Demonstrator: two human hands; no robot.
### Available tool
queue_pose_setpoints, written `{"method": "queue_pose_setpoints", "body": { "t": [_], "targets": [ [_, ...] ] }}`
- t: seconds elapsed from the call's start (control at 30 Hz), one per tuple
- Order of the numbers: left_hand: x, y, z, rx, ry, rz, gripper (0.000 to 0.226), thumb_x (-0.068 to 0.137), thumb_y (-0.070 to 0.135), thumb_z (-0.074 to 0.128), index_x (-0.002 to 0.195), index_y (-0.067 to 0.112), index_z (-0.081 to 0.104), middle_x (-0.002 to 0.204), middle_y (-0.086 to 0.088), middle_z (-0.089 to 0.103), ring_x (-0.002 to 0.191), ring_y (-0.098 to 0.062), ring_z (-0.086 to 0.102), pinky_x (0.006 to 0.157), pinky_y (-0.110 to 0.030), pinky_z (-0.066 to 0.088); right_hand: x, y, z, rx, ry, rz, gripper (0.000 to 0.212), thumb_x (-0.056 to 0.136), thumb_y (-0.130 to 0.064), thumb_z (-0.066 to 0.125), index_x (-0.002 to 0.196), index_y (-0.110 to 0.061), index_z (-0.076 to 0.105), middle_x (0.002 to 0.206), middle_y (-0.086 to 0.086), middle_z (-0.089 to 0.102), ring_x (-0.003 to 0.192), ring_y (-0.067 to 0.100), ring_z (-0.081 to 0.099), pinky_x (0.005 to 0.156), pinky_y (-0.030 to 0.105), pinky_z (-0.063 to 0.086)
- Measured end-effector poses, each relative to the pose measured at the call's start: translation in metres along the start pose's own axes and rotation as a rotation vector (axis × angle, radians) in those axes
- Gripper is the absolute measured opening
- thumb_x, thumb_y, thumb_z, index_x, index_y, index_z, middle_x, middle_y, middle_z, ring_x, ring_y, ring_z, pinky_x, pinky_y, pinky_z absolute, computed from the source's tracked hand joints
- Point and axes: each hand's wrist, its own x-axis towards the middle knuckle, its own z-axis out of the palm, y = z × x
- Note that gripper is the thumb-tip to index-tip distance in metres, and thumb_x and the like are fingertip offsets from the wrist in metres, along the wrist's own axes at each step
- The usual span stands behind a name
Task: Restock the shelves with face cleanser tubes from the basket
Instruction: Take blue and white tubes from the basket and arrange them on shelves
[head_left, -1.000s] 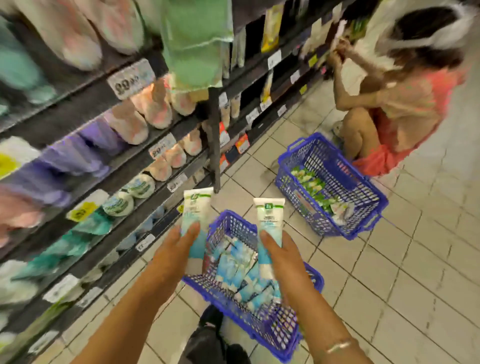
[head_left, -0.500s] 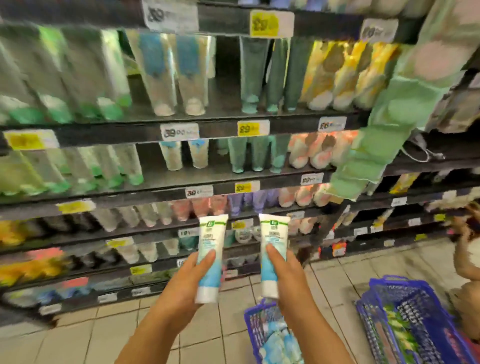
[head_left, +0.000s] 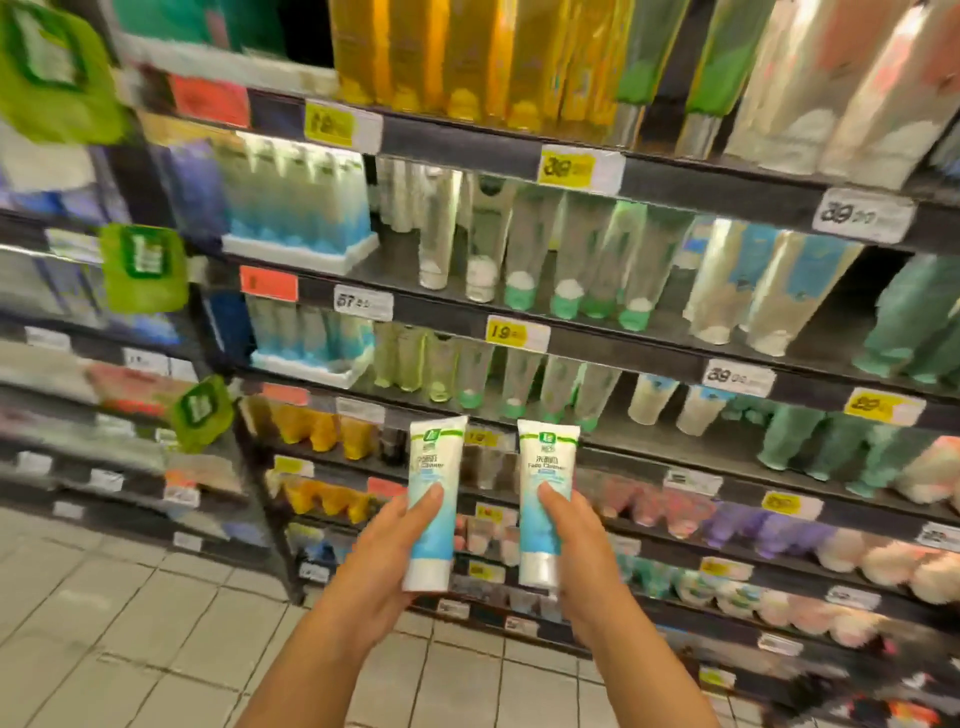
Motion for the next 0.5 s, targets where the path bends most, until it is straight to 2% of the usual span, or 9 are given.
{"method": "queue_pose_setpoints", "body": {
  "t": [0.07,0.13,0.27,0.4,0.5],
  "targets": [
    [0.005,0.023,-0.041,0.012,0.048,0.031,0.045,0.066,0.038,0.065,0.106,0.019,0.060,0.072,0.001,0.072,0.063,-0.011,0.067,0.055,-0.030,0.055,0.012,0.007,0.045,-0.027,-0.035,0.014,0.024,0.094,-0.023,0.048,0.116,-0.014,0.052,0.093,0.005,0.062,0.079,0.017,0.060,0.065,0.030,0.048],
    [0.008,0.043,-0.075,0.009,0.082,0.052,0.042,0.067,0.039,0.065,0.105,0.022,0.060,0.071,0.002,0.071,0.063,-0.010,0.067,0.051,-0.027,0.053,0.022,0.012,0.083,-0.064,-0.063,0.026,0.023,0.095,-0.025,0.049,0.115,-0.015,0.052,0.095,0.006,0.063,0.079,0.017,0.060,0.065,0.030,0.048],
    [0.013,0.070,-0.125,-0.033,0.144,0.060,0.029,0.083,0.031,0.060,0.108,0.017,0.058,0.080,-0.005,0.065,0.065,-0.014,0.063,0.045,-0.023,0.050,0.043,0.022,0.136,-0.142,-0.093,0.047,0.020,0.094,-0.025,0.049,0.112,-0.017,0.051,0.099,0.006,0.063,0.081,0.017,0.062,0.065,0.030,0.050],
    [0.028,0.087,-0.158,-0.042,0.178,0.071,0.027,0.085,0.029,0.058,0.109,0.018,0.057,0.080,-0.005,0.068,0.071,-0.015,0.062,0.050,-0.024,0.053,0.069,0.028,0.168,-0.191,-0.123,0.061,0.021,0.094,-0.023,0.051,0.113,-0.017,0.051,0.101,0.005,0.064,0.083,0.015,0.063,0.063,0.027,0.051],
    [0.045,0.096,-0.173,-0.028,0.199,0.084,0.031,0.079,0.032,0.061,0.107,0.019,0.058,0.075,-0.002,0.071,0.067,-0.013,0.064,0.059,-0.027,0.055,0.096,0.031,0.184,-0.174,-0.135,0.078,0.018,0.093,-0.016,0.053,0.110,-0.014,0.052,0.097,0.003,0.065,0.078,0.012,0.064,0.054,0.018,0.051]
  ]
}}
